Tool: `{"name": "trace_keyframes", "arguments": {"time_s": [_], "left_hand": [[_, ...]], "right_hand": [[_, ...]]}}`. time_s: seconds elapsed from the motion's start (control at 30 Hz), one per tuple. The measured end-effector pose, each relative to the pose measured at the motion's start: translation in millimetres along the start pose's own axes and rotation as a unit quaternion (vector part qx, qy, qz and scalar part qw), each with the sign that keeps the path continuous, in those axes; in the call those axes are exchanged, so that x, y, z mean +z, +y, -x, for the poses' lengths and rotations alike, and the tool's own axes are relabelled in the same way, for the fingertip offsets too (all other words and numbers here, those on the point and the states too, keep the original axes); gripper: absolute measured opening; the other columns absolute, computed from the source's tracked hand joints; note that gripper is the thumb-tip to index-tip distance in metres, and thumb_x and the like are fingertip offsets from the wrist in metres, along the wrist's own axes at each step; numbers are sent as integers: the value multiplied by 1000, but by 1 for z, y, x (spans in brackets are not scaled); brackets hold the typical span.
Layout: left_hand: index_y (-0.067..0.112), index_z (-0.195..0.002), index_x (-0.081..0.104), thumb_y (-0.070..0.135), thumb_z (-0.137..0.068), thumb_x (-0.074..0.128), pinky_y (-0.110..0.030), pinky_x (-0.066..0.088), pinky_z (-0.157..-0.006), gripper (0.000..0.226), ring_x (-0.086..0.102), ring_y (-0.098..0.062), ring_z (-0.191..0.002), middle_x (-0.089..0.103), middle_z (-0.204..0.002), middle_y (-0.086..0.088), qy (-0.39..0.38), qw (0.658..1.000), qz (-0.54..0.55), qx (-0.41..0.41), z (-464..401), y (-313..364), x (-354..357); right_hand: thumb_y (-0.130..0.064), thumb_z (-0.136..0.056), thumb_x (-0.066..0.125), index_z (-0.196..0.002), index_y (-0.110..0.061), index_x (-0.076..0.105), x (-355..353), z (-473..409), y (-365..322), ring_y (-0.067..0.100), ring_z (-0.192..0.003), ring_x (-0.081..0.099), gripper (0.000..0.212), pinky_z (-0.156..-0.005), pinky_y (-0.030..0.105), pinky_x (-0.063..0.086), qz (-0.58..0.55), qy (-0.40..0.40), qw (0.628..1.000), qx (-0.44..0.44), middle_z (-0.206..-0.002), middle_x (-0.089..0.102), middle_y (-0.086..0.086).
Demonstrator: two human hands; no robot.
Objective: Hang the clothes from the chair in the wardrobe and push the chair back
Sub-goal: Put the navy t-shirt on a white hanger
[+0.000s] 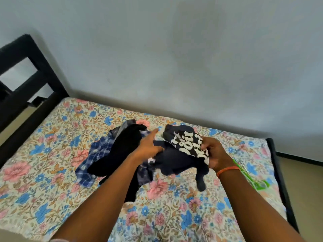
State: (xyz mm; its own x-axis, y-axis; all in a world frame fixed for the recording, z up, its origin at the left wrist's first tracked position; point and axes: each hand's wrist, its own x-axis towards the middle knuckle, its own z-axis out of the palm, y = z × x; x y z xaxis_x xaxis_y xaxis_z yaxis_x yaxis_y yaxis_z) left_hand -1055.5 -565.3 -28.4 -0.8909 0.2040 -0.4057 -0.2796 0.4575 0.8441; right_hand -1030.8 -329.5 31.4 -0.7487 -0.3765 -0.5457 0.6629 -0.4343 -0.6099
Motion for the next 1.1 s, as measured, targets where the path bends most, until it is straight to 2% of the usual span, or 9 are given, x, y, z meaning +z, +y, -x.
{"name": "trace_keyframes", "arguments": {"time_s": [0.07,0.17,0.33,0.47,0.6,0.77,0.87,0.97,1.1], "left_hand": [[27,-158,12,20,-77,77,-43,46,-105,104,46,-21,-132,36,-152,5,-95,989,-92,63,0,11,25],[33,-153,28,42,-71,77,-46,39,-110,96,41,-21,-139,42,-152,2,-107,973,-142,146,-10,26,67],[29,-155,20,5,-84,69,-38,34,-102,90,39,-30,-137,45,-146,-12,-163,961,219,-41,3,71,106],[5,-109,68,13,-88,54,-40,44,-97,27,58,-26,-101,67,-104,-10,-240,912,323,-81,13,93,128],[12,-96,71,23,-99,50,-38,44,-94,24,61,-21,-89,70,-85,-3,-168,902,393,-59,6,111,132],[18,-107,68,31,-104,44,-32,40,-84,27,60,-15,-92,68,-100,1,-108,960,258,30,-1,137,118],[19,-90,65,28,-103,47,-33,39,-81,25,57,-17,-84,64,-89,0,-59,974,188,115,3,166,114],[22,-79,61,25,-101,53,-30,40,-74,24,55,-14,-75,60,-76,3,-57,974,120,184,16,198,112],[23,-79,61,24,-97,58,-31,44,-72,18,56,-9,-72,61,-75,7,-103,939,-77,320,31,220,126]], "right_hand": [[-4,-25,76,-96,10,71,-8,27,-8,37,-85,70,72,-81,39,59,3,17,1000,-13,-94,72,25],[-13,-32,80,-68,6,73,-21,61,-19,31,-63,71,42,-59,31,60,1,47,997,-55,-71,71,21],[-25,-17,96,-76,2,70,-67,102,-29,30,-66,70,70,-65,31,60,-20,114,985,-125,-75,70,20],[-22,-71,79,-55,-4,70,-69,129,-34,23,-52,68,25,-51,23,55,-29,145,973,-178,-60,68,13],[-28,-80,74,-58,-7,75,-75,149,-34,25,-60,72,30,-52,29,58,-52,164,966,-192,-69,73,14],[-41,-35,99,-79,-2,79,-93,163,-27,31,-80,74,62,-67,35,61,56,121,985,-106,-92,74,22],[-44,-71,81,-95,-2,74,-98,160,-29,32,-94,70,49,-83,39,56,190,134,970,-63,-102,73,20],[-60,-76,65,-101,-15,68,-94,154,-32,22,-99,67,52,-86,42,53,365,212,904,-67,-104,73,3],[-56,-76,75,-119,-20,60,-69,145,-48,20,-102,68,58,-85,47,58,281,182,913,-231,-115,69,4]]}}
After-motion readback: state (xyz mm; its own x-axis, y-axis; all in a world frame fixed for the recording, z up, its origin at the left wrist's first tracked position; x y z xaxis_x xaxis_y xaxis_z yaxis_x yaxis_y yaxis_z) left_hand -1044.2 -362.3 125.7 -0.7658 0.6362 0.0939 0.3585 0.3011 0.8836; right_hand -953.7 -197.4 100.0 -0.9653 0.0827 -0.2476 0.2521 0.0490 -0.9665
